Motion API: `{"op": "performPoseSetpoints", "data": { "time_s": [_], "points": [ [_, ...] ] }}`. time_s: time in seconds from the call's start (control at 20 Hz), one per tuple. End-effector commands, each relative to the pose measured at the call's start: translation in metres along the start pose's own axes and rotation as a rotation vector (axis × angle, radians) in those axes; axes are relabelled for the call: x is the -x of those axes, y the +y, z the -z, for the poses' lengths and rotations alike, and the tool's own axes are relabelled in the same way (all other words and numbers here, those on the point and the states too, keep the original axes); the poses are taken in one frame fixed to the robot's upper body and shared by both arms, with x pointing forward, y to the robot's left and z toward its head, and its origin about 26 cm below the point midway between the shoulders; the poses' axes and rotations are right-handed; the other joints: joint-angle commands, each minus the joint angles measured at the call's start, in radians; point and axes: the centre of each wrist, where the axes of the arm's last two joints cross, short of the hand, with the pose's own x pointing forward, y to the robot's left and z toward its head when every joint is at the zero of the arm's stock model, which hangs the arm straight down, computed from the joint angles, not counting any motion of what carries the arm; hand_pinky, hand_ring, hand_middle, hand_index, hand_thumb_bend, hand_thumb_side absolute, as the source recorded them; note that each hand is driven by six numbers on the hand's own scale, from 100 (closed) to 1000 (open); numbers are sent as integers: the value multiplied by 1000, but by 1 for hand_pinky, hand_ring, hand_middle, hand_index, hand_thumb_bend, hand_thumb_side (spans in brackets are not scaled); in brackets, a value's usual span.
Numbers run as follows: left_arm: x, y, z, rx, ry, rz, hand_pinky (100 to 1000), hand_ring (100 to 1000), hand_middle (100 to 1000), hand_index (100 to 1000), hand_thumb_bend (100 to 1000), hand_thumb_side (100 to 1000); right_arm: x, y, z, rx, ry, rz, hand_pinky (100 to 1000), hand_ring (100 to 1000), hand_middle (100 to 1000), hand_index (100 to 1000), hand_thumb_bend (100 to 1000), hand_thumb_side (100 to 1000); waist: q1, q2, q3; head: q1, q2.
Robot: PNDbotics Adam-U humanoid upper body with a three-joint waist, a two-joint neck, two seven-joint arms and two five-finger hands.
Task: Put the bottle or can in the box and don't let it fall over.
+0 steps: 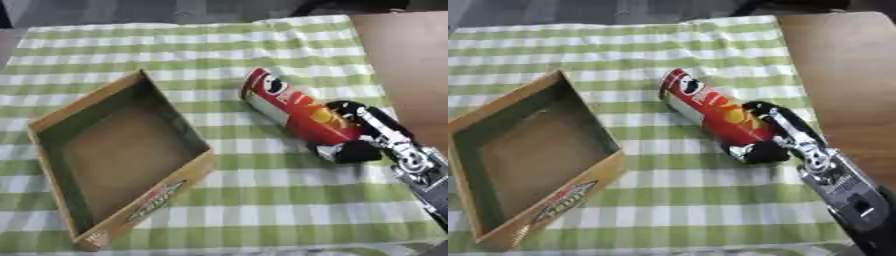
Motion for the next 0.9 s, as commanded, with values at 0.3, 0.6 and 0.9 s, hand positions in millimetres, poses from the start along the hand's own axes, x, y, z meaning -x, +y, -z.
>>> {"op": "performPoseSetpoints", "data": {
  "time_s": [0.3,0.6,0.9],
  "points": [
    [-9,4,5,-4,-43,6,544,570,618,715,100,704,-3,-7,-1,83,-31,4,100,494,380,640,100,100,-2,2,1,0,-15],
    [-9,4,5,-4,-45,5,544,570,618,714,100,703,-4,-9,0,132,-60,15,100,425,289,544,100,100,-2,3,2,-2,-16],
    [-9,4,5,-4,-45,5,544,570,619,714,100,703,-10,-15,0,162,-102,-6,100,311,190,453,100,100,-2,1,1,-1,-16]
  ]
}}
